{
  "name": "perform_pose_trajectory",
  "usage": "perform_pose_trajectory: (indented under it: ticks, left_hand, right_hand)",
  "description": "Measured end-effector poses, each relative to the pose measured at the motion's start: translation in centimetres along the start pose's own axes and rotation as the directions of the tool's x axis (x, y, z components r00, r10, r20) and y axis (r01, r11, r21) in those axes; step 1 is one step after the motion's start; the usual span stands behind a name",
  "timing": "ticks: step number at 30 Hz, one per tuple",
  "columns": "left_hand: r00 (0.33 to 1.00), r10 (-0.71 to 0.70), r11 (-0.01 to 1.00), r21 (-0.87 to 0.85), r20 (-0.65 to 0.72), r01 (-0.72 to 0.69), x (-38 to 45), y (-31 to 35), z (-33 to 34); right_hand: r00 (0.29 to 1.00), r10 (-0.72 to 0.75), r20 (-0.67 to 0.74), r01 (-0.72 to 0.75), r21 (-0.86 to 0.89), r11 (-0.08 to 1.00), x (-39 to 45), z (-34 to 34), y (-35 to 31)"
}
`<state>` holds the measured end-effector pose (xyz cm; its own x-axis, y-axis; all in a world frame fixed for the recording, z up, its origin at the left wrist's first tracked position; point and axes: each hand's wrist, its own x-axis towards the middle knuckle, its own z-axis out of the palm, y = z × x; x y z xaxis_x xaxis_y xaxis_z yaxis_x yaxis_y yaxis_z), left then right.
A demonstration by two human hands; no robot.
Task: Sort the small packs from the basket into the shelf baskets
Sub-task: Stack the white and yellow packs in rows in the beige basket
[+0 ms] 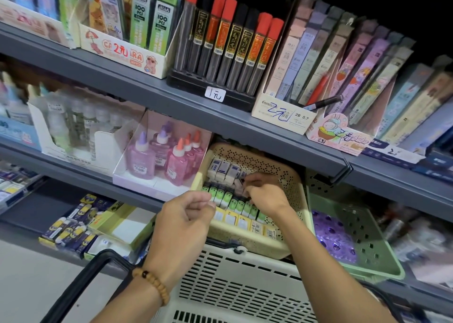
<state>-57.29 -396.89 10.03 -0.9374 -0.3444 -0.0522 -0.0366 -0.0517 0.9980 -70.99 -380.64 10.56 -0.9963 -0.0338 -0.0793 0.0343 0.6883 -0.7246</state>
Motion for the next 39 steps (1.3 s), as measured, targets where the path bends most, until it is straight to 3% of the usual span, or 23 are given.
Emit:
perform_pose_trajectory:
  ticks: [5,14,17,20,24,28,32,35,37,39]
  left_hand:
    - [1.000,-0.023,1.000,0.017,0.011,0.023,-1.1,-0.5,-0.1]
    - [1.000,-0.009,1.000,0.025,0.011,0.009,-0.2,-0.7,-0.1]
    - [1.000,-0.006,1.000,0.030,0.018,0.005,-0.5,-1.0,-0.1]
    - [0.999,-0.012,0.999,0.038,0.040,0.010,-1.8,-1.5,-0.1]
    - [0.995,-0.060,0.995,0.084,0.079,0.054,-4.7,-2.9,0.3]
    - [0.958,-0.186,0.962,0.239,0.218,0.132,-8.1,-5.9,0.9]
    - [0.856,-0.382,0.828,0.541,0.347,0.150,-8.6,-9.7,1.4]
    - [0.775,-0.492,0.690,0.721,0.396,0.070,-8.1,-12.5,1.8]
    - [0.708,-0.527,0.578,0.809,0.469,-0.106,-7.7,-14.6,2.4]
    - [0.631,-0.563,0.391,0.844,0.534,-0.366,-7.2,-16.8,2.9]
  right_hand:
    - [0.997,0.022,-0.067,-0.044,-0.351,0.935,0.9,-0.4,0.2]
    - [0.997,-0.039,0.071,0.061,-0.334,0.941,3.7,1.0,0.3]
    - [0.997,-0.057,0.056,0.068,-0.212,0.975,3.1,0.5,0.4]
    - [0.996,-0.069,-0.057,0.072,0.064,0.995,-0.1,-0.8,0.0]
    - [0.980,-0.131,-0.151,0.173,0.314,0.933,-7.6,-2.9,0.4]
    - [0.985,-0.076,-0.152,0.137,0.442,0.886,-14.4,-3.9,3.7]
    - [0.990,0.120,0.070,-0.138,0.391,0.910,-17.6,-2.4,9.2]
    - [0.927,0.225,0.301,-0.299,0.227,0.927,-18.7,-0.6,13.4]
    - [0.870,0.222,0.440,-0.277,0.063,0.959,-19.2,0.5,15.9]
    - [0.799,0.233,0.555,-0.192,-0.132,0.973,-19.7,1.8,18.0]
